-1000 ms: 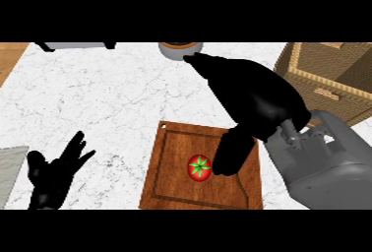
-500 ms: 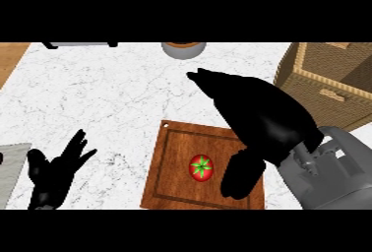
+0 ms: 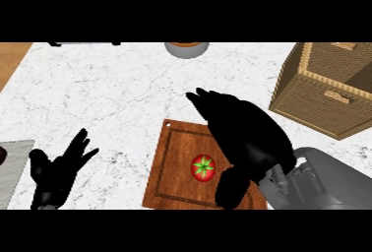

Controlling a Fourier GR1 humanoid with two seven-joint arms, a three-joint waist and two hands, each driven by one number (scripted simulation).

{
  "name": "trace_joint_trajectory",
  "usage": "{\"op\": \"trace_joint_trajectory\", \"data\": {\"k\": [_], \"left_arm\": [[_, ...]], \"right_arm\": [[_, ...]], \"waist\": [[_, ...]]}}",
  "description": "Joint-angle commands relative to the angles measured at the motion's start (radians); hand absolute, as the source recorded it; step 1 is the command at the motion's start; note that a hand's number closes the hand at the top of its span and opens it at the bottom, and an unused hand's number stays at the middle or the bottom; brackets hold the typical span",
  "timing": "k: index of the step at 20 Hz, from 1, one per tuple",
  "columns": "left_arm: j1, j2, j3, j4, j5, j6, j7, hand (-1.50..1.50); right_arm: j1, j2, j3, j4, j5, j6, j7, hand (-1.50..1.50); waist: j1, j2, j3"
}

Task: Pick the tomato from the cutting board and place it in the basket

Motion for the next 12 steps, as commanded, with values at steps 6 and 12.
{"op": "trace_joint_trajectory", "data": {"k": [6,12], "left_arm": [[-0.017,-0.033,-0.030,0.115,-0.045,0.032,0.061,0.00],[0.032,0.004,-0.008,0.099,-0.025,-0.029,0.036,0.00]], "right_arm": [[0.124,0.067,0.138,0.029,0.156,-0.072,0.126,-1.50],[0.151,0.070,0.092,0.063,0.182,-0.051,0.079,-1.50]], "waist": [[-0.001,0.015,-0.011],[0.014,0.015,-0.010]]}}
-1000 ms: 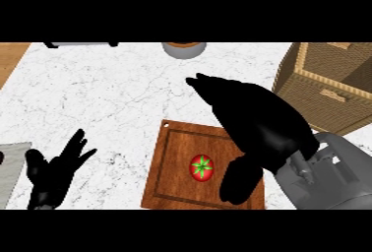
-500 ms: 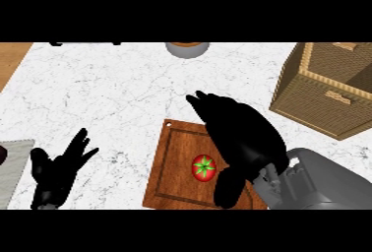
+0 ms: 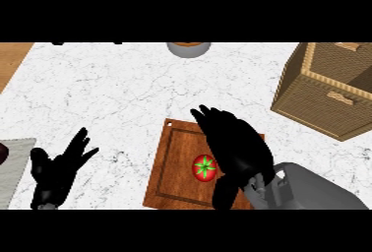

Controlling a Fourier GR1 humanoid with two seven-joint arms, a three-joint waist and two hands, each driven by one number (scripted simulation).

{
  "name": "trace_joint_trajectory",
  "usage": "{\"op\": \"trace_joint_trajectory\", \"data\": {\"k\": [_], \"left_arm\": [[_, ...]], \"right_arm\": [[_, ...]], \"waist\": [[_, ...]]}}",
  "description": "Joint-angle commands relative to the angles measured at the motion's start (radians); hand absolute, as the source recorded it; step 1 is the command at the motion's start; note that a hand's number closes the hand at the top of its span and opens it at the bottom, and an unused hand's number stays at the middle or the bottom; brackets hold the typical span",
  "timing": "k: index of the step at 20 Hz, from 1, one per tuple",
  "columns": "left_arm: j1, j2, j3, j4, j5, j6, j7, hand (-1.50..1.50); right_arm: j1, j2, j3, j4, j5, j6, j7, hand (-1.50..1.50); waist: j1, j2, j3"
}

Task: Pick the tomato from the cutting board and place it in the basket

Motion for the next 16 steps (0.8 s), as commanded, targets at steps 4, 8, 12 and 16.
{"op": "trace_joint_trajectory", "data": {"k": [4,8,12,16], "left_arm": [[0.050,-0.021,-0.038,0.050,-0.028,0.002,0.052,0.00],[0.061,-0.008,-0.024,0.058,-0.018,-0.021,0.048,0.00],[0.067,0.003,-0.006,0.068,-0.020,-0.037,0.027,0.00],[0.054,-0.022,-0.015,0.106,-0.039,-0.028,0.004,0.00]], "right_arm": [[0.093,0.028,0.054,0.029,0.132,-0.030,0.075,-1.50],[0.101,0.064,0.046,0.061,0.179,-0.051,0.051,-1.50],[0.151,0.069,0.040,0.093,0.206,-0.064,-0.012,-1.50],[0.127,0.136,0.048,0.112,0.242,-0.053,0.011,-1.50]], "waist": [[0.006,0.010,-0.011],[0.011,0.011,-0.011],[0.013,0.012,-0.010],[0.011,0.012,-0.011]]}}
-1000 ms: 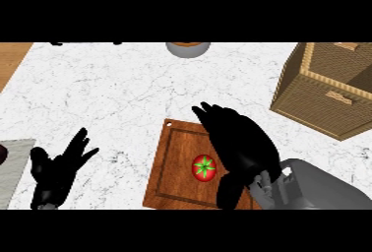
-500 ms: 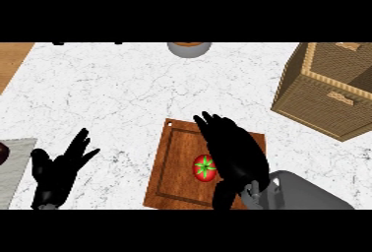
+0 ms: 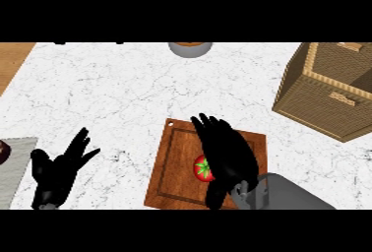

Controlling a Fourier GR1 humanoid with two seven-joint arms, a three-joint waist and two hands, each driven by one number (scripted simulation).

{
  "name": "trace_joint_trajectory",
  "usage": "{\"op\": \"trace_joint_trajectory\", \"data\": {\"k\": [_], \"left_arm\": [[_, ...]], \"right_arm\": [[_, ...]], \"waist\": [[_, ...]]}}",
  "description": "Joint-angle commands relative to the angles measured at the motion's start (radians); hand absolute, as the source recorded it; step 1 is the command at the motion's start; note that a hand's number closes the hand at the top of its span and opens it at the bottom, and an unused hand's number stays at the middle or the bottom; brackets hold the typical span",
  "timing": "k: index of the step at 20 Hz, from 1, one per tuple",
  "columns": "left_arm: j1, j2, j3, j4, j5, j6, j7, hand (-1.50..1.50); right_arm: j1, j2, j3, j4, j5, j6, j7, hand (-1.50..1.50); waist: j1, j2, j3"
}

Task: Pick the tomato from the cutting board and place it in the basket

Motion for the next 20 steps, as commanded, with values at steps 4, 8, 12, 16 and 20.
{"op": "trace_joint_trajectory", "data": {"k": [4,8,12,16,20], "left_arm": [[0.003,-0.008,-0.018,0.077,-0.023,0.009,0.094,0.00],[0.047,-0.021,-0.038,0.035,-0.021,-0.001,0.088,0.00],[0.053,-0.022,-0.028,0.059,-0.033,-0.008,0.056,0.00],[0.077,-0.006,-0.011,0.021,-0.029,-0.009,0.081,0.00],[0.092,-0.020,-0.022,0.036,-0.051,-0.006,0.053,0.00]], "right_arm": [[0.008,0.055,0.019,0.047,0.030,0.072,0.097,-1.50],[0.028,0.086,0.036,0.149,0.053,0.064,0.082,-1.50],[0.015,0.086,-0.024,0.201,0.042,0.073,0.032,-1.50],[0.075,0.071,-0.004,0.178,0.103,0.037,-0.003,-1.50],[0.097,0.119,0.030,0.219,0.146,0.019,-0.014,-1.50]], "waist": [[-0.002,0.011,-0.014],[0.008,0.012,-0.014],[0.008,0.013,-0.014],[0.006,0.010,-0.013],[0.010,0.012,-0.013]]}}
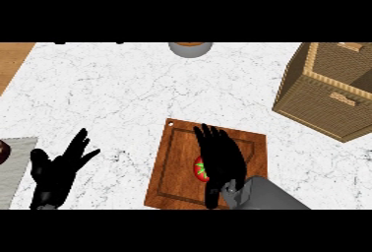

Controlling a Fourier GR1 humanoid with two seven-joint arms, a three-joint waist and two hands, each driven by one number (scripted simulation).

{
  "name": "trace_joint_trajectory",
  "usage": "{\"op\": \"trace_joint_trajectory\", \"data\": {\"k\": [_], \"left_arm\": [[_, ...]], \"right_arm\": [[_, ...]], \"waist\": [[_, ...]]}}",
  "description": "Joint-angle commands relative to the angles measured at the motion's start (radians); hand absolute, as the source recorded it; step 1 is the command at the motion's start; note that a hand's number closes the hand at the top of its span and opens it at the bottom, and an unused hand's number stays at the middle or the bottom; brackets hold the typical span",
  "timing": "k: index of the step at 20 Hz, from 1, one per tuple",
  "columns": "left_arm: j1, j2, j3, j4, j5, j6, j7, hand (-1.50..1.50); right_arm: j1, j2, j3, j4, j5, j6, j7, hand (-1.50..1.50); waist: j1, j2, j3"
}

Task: Pick the tomato from the cutting board and place it in the basket

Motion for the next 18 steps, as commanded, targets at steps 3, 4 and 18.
{"op": "trace_joint_trajectory", "data": {"k": [3,4,18], "left_arm": [[0.041,0.001,-0.020,0.036,-0.027,0.009,0.090,0.00],[0.024,-0.049,-0.044,0.101,-0.050,0.027,0.033,0.00],[0.033,-0.027,-0.014,0.083,-0.036,-0.021,0.041,0.00]], "right_arm": [[0.020,0.044,-0.002,-0.003,0.042,0.024,0.064,-1.50],[0.031,0.055,0.013,0.072,0.076,-0.027,0.010,-1.50],[-0.088,0.169,-0.084,0.265,0.199,-0.022,0.090,1.50]], "waist": [[0.002,0.009,-0.012],[0.001,0.013,-0.013],[0.013,0.015,-0.013]]}}
